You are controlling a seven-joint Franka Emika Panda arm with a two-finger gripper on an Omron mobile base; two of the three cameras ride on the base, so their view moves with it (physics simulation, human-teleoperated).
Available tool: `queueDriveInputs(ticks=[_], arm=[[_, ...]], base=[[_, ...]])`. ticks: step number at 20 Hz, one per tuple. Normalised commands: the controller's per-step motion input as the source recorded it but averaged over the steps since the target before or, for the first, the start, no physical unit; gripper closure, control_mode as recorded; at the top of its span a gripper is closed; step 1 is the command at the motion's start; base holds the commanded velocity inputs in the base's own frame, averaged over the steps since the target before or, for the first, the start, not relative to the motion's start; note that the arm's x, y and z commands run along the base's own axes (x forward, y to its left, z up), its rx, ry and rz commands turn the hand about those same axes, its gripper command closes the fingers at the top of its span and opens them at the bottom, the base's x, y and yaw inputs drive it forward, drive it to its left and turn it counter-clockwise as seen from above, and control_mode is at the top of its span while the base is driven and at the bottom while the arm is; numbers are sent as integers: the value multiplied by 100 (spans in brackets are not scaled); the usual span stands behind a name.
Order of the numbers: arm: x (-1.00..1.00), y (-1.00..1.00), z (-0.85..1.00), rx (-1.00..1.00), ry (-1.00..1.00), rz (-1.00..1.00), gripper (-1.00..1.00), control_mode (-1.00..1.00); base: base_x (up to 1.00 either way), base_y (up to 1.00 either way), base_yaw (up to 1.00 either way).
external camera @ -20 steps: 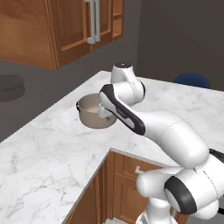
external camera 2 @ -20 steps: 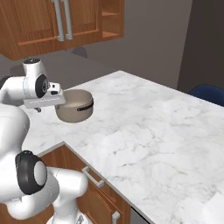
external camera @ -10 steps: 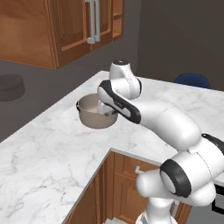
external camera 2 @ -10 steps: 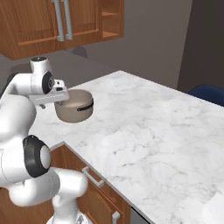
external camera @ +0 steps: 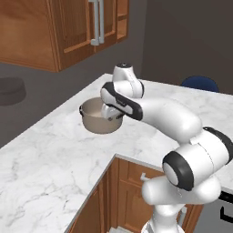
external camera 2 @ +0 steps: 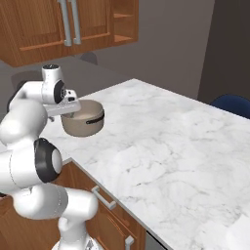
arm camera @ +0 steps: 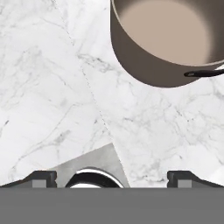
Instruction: Pick the pot and glass cup and place them in the sink. Then turn on the water.
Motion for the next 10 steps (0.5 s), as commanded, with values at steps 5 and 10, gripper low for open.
queueDriveInputs(ticks=[5,10], arm=[[22,0,-13,0,8,11,-100,-100],[21,1,-18,0,3,10,-100,-100]], base=[[0,0,0],[0,0,0]])
